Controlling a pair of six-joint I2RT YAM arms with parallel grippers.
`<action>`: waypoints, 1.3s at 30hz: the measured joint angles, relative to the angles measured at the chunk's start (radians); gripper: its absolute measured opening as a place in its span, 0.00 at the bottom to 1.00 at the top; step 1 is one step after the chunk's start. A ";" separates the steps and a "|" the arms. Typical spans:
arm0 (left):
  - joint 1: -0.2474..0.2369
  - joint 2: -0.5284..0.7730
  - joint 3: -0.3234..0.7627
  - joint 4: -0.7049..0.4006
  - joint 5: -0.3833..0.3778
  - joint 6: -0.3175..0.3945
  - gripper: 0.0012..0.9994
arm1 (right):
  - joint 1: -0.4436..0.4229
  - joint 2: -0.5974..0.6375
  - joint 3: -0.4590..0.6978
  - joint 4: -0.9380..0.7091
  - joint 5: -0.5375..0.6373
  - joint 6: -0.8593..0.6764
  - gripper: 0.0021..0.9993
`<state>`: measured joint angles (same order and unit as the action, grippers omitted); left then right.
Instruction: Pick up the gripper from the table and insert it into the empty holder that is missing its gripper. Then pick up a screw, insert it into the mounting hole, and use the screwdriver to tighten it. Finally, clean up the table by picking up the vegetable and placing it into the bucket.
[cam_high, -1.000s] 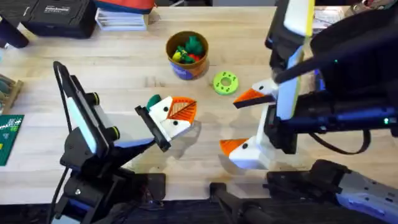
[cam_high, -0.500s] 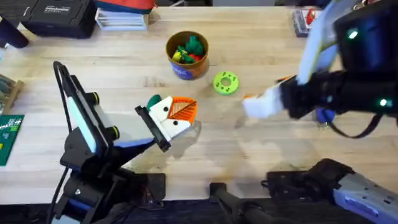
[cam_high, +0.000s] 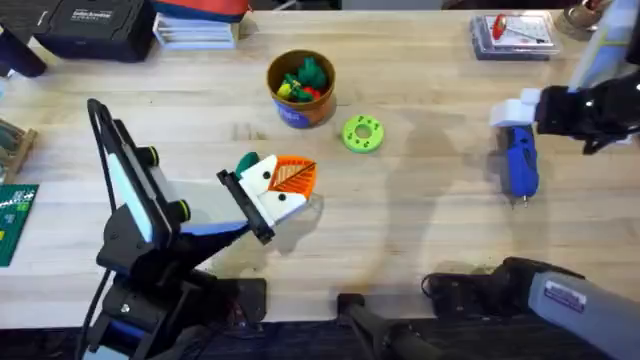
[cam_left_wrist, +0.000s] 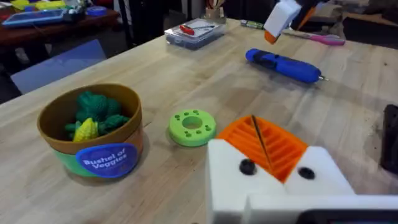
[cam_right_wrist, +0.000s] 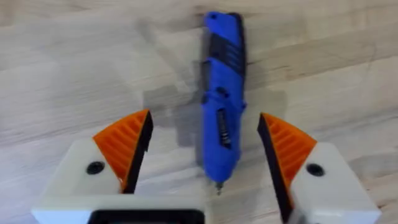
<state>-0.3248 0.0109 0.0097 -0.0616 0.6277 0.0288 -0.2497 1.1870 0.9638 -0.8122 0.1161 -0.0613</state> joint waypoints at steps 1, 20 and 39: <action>0.000 0.000 0.000 0.000 0.000 -0.002 0.01 | -0.033 0.025 0.000 0.015 -0.001 -0.017 0.99; 0.000 0.000 0.000 0.000 0.000 -0.011 0.01 | -0.151 0.402 0.000 0.226 -0.144 -0.352 0.97; 0.000 0.000 0.000 0.000 0.000 -0.011 0.01 | -0.151 0.438 0.000 0.217 -0.162 -0.378 0.02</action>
<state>-0.3248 0.0109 0.0097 -0.0616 0.6277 0.0181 -0.4007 1.6245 0.9638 -0.5948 -0.0459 -0.4395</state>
